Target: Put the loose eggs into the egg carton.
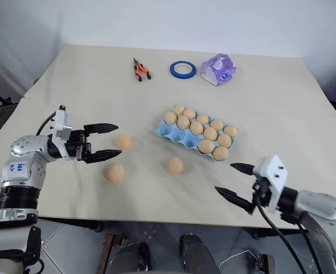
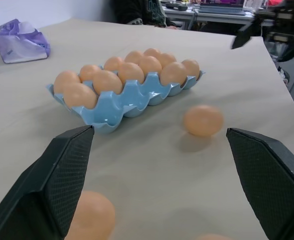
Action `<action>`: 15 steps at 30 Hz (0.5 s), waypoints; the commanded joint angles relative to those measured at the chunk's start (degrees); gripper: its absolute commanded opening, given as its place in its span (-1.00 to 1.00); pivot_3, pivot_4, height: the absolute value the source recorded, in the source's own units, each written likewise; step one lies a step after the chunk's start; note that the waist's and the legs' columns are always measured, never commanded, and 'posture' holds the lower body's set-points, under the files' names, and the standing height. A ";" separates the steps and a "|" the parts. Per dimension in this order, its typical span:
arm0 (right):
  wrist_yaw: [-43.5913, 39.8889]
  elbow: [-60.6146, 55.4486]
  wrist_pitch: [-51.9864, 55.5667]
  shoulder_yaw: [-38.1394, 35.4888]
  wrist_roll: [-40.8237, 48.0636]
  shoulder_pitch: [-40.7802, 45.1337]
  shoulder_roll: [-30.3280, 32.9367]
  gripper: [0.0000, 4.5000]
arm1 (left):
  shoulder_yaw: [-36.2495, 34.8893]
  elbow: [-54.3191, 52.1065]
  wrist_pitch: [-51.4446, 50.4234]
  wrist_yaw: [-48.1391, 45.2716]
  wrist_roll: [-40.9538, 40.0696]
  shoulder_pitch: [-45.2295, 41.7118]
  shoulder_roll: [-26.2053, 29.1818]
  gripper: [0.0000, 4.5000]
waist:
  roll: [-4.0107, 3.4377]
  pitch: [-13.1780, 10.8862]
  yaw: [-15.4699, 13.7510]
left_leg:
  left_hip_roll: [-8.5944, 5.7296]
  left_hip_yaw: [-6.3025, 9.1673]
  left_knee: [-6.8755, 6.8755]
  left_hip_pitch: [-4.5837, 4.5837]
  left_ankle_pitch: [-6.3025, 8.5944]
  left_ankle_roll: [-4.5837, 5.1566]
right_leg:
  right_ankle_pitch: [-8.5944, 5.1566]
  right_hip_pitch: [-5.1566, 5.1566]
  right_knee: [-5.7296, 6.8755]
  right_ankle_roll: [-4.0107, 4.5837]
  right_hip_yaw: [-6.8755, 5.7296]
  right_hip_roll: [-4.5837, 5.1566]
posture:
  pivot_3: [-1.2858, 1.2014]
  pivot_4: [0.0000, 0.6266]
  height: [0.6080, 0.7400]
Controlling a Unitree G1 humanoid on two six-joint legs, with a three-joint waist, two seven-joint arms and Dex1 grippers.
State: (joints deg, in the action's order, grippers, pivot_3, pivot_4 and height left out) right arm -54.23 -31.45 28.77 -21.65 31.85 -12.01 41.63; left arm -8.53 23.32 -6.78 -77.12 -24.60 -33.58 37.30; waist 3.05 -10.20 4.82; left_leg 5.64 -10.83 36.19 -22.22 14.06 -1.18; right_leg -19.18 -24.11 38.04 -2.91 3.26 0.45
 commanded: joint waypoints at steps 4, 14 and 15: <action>-2.67 0.54 -5.81 -4.28 0.99 -4.06 0.20 0.99 | -1.25 1.45 1.20 -0.70 -0.35 -1.75 2.01 1.00 | 0.00 0.00 0.01 | 0.00 0.03 0.00 0.05 0.01 0.04 | 0.01 0.06 -0.02 0.02 0.00 0.02 | 0.03 -0.52 1.00; 13.70 -2.96 4.47 15.70 -3.38 12.41 -5.69 0.99 | -0.75 1.35 1.26 -0.43 -0.41 -2.88 2.10 1.00 | -0.01 -0.01 0.26 | 0.04 0.17 -0.02 0.11 0.17 0.07 | 0.06 0.15 -0.06 0.20 -0.10 0.05 | 0.03 -0.52 1.00; 14.91 -2.16 4.40 18.21 -4.67 14.29 -6.92 0.99 | -0.75 1.03 1.16 -0.35 -0.48 -2.76 2.05 1.00 | -0.02 -0.01 0.13 | 0.04 0.22 -0.05 0.11 0.14 0.08 | 0.05 0.14 -0.06 0.23 -0.13 0.03 | 0.03 -0.52 1.00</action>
State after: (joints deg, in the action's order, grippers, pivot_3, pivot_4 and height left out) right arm -41.84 -33.35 32.74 -6.20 29.01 0.53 35.74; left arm -8.48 25.55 -6.13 -77.47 -24.57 -35.83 38.85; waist 3.04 -10.21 4.94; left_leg 5.69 -10.56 36.14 -22.15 14.17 -1.07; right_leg -19.14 -24.00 37.98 -2.66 3.09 0.48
